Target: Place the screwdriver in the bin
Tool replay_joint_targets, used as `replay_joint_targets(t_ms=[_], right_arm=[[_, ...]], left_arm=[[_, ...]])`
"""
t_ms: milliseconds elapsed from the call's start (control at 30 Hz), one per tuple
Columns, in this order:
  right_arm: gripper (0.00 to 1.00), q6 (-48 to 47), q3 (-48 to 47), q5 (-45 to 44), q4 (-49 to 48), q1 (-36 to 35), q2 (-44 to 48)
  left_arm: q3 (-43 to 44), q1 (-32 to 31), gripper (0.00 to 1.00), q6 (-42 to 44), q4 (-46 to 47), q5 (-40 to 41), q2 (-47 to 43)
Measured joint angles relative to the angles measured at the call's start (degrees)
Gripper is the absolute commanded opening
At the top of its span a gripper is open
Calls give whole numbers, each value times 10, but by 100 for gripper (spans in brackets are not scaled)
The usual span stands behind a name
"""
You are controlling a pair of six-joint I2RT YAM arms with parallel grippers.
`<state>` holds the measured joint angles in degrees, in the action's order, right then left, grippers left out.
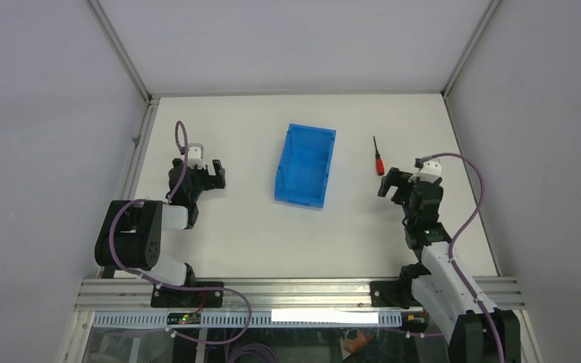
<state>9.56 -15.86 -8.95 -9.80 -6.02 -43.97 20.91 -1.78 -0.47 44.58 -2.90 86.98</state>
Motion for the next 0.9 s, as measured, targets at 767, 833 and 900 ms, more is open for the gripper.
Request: replay_joint_targets(t_ms=[767, 833, 900], right_arm=[[99, 1, -415, 11, 253, 0, -317], [99, -7, -471, 13, 292, 0, -376], [99, -12, -504, 15, 319, 0, -426]], left_arm=[[0, 0, 99, 0, 0, 0, 0], [0, 0, 99, 0, 0, 0, 0], [0, 0, 99, 0, 0, 0, 0]])
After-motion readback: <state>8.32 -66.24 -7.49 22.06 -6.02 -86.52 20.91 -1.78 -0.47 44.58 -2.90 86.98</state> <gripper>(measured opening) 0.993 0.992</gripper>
